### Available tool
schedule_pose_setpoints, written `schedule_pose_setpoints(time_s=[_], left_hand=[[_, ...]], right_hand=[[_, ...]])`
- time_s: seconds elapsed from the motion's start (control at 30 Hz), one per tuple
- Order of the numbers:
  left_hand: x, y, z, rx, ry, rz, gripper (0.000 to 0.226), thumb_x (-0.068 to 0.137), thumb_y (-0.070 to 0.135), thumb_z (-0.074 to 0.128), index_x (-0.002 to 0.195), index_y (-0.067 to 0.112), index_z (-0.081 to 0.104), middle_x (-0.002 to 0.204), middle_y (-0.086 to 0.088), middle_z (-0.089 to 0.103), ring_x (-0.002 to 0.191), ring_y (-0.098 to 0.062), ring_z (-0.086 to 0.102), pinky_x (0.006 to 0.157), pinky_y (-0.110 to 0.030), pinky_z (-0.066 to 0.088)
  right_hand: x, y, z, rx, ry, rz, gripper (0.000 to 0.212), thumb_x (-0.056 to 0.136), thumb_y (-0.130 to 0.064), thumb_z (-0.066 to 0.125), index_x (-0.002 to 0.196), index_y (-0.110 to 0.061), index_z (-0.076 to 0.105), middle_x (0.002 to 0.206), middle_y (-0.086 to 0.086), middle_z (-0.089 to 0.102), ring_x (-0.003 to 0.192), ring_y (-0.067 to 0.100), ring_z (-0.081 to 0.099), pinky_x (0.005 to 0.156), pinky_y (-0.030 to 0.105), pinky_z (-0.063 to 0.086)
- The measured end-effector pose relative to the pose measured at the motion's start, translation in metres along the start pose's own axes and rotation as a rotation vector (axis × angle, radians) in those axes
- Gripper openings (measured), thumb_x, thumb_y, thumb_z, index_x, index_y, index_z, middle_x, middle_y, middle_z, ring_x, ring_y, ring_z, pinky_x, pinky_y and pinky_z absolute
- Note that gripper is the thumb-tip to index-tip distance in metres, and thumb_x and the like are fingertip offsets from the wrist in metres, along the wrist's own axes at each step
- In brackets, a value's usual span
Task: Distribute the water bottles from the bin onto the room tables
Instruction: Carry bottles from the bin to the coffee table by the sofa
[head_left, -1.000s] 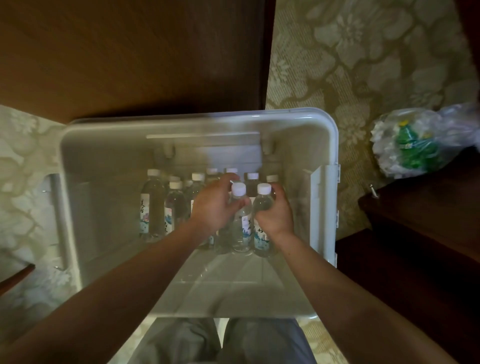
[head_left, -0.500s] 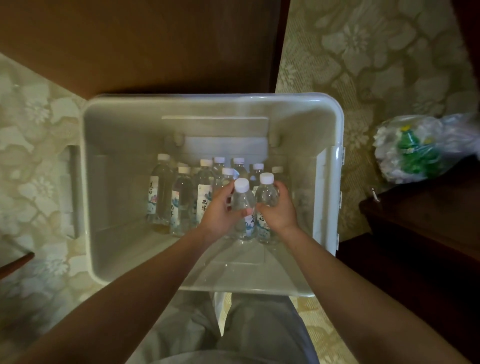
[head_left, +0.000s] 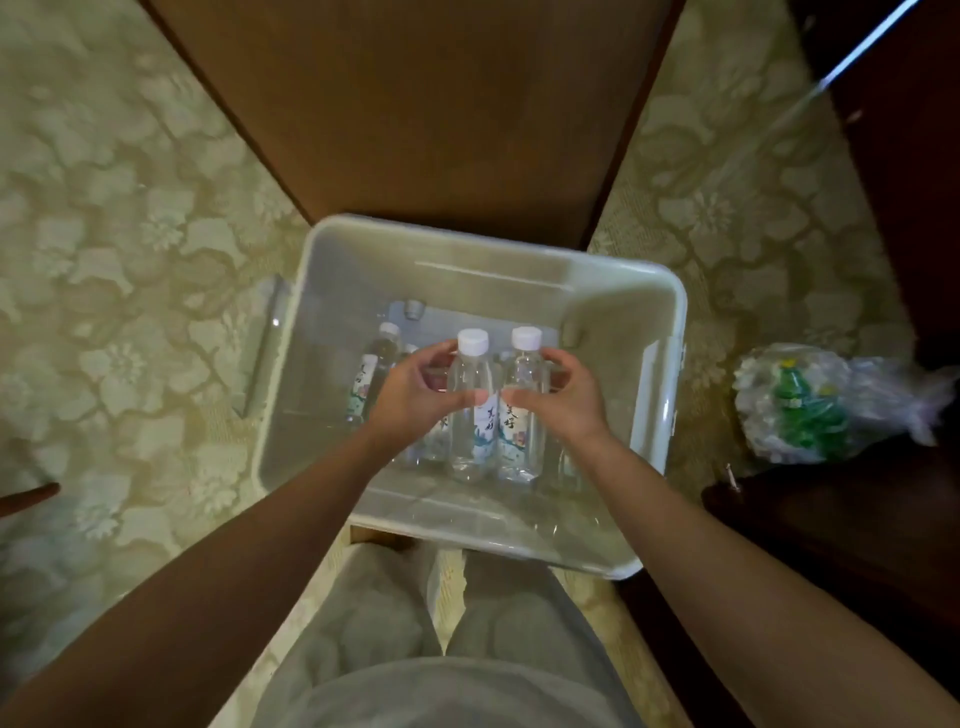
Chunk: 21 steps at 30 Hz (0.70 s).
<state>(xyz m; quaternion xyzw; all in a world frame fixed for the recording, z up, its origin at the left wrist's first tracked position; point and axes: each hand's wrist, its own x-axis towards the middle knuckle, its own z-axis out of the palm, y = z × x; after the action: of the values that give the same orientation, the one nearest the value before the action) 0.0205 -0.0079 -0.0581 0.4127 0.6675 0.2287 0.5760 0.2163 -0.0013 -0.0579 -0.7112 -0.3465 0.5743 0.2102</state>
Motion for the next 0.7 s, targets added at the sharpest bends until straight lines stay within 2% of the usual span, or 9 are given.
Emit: schedule_pose_setpoints(time_s=[0.03,0.1,0.17,0.27,0.4,0.5,0.6,0.7], left_hand=[[-0.005,0.006,-0.009,-0.036,0.018,-0.005,0.073,0.061,0.026,0.09,0.128,0.017,0.062,0.11,0.007,0.068,0.087,-0.005,0.07,0.085,-0.031,0.059],[-0.018,0.016,-0.028,-0.081,0.047,-0.002,0.061,0.067,0.018,0.088,0.122,0.019,0.062,0.105,0.011,0.068,0.076,0.008,0.068,0.074,-0.018,0.058],[-0.032,0.026,-0.048,-0.125,0.084,0.001,0.057,0.066,0.018,0.087,0.118,0.023,0.063,0.1,0.014,0.067,0.073,0.011,0.065,0.07,-0.014,0.055],[-0.055,0.033,-0.076,-0.211,0.13,0.01,0.054,0.056,0.026,0.088,0.105,0.031,0.064,0.101,0.009,0.072,0.082,-0.003,0.069,0.069,-0.019,0.054],[-0.094,0.031,-0.116,-0.312,0.194,0.025,0.064,0.057,0.025,0.087,0.117,0.023,0.064,0.106,0.006,0.074,0.091,-0.007,0.071,0.07,-0.019,0.054],[-0.129,0.02,-0.145,-0.373,0.257,0.026,0.075,0.052,0.028,0.095,0.121,0.018,0.066,0.111,0.004,0.074,0.101,-0.015,0.071,0.081,-0.028,0.056],[-0.168,0.002,-0.174,-0.445,0.335,0.021,0.078,0.045,0.038,0.096,0.117,0.021,0.069,0.11,0.005,0.074,0.106,-0.016,0.069,0.087,-0.032,0.056],[-0.214,-0.023,-0.203,-0.523,0.447,0.007,0.09,0.037,0.046,0.096,0.119,0.023,0.068,0.117,0.005,0.072,0.109,-0.017,0.068,0.095,-0.041,0.055]], right_hand=[[-0.004,-0.013,0.001,-0.007,-0.018,-0.028,0.07,0.062,-0.017,0.093,0.124,-0.026,0.06,0.106,-0.008,0.065,0.1,0.017,0.064,0.089,0.039,0.055],[-0.014,-0.037,0.005,-0.024,-0.073,-0.083,0.066,0.062,-0.016,0.093,0.117,-0.029,0.059,0.103,-0.011,0.064,0.098,0.013,0.063,0.083,0.034,0.055],[-0.025,-0.059,0.013,-0.058,-0.126,-0.125,0.067,0.06,-0.017,0.094,0.117,-0.027,0.06,0.104,-0.008,0.065,0.098,0.012,0.064,0.082,0.033,0.056],[-0.039,-0.085,0.027,-0.119,-0.175,-0.169,0.067,0.058,-0.018,0.095,0.115,-0.021,0.061,0.108,-0.003,0.067,0.101,0.016,0.064,0.088,0.038,0.057],[-0.064,-0.113,0.056,-0.205,-0.285,-0.212,0.065,0.058,-0.02,0.096,0.112,-0.019,0.059,0.11,0.0,0.066,0.102,0.016,0.064,0.09,0.039,0.056],[-0.087,-0.131,0.084,-0.261,-0.378,-0.269,0.059,0.06,-0.019,0.094,0.106,-0.023,0.057,0.107,-0.001,0.066,0.098,0.012,0.064,0.087,0.036,0.057],[-0.114,-0.143,0.12,-0.327,-0.476,-0.322,0.054,0.06,-0.021,0.095,0.099,-0.029,0.057,0.109,0.001,0.067,0.1,0.016,0.066,0.088,0.038,0.058],[-0.146,-0.15,0.162,-0.379,-0.573,-0.379,0.055,0.06,-0.022,0.095,0.103,-0.026,0.061,0.11,0.006,0.069,0.1,0.019,0.069,0.087,0.039,0.059]])
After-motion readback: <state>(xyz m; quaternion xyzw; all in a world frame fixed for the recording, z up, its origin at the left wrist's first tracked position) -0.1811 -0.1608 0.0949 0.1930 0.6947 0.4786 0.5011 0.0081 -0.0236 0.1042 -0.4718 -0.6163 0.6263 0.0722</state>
